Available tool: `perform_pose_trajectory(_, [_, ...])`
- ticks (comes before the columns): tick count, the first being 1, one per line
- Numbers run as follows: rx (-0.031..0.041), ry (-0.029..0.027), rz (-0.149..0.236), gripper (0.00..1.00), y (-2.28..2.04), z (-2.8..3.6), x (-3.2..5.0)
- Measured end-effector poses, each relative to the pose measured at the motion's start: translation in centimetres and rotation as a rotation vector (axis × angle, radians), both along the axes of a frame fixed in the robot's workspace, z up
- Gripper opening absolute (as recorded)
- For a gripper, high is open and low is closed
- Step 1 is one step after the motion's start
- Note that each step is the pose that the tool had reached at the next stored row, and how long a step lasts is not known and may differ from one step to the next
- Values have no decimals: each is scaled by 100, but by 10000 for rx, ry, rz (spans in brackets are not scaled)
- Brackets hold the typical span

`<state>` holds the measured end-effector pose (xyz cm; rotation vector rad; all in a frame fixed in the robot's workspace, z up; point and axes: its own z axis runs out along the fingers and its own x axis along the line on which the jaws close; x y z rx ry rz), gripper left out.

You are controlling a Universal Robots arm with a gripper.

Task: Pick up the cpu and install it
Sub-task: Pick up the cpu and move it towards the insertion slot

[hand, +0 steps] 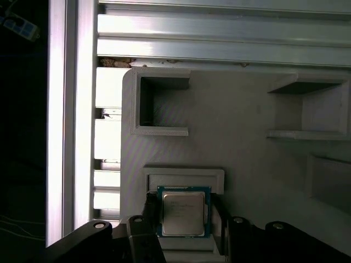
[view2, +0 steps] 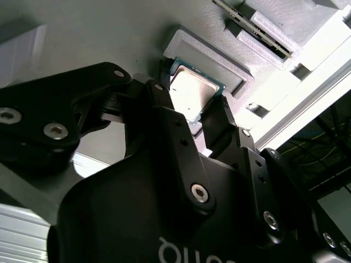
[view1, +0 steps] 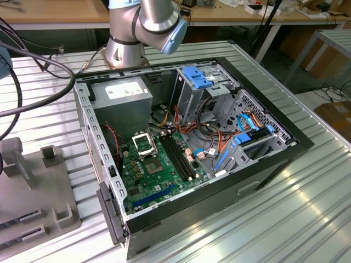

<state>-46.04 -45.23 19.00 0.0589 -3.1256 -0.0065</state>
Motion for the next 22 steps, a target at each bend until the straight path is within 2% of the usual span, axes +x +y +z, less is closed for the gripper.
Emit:
perform_pose_trajectory(1, [0, 0, 0, 50, 0, 0, 0])
perform_pose_trajectory(2, [0, 0, 0, 56, 0, 0, 0])
perform_pose_trajectory(19, [0, 0, 0, 56, 0, 22, -1])
perform_pose_trajectory(20, [0, 0, 0, 55, 0, 23, -1])
perform_pose_trajectory(21, [-1, 0, 0, 48, 0, 23, -1])
perform_pose_trajectory(22, [0, -1, 0, 48, 0, 23, 0])
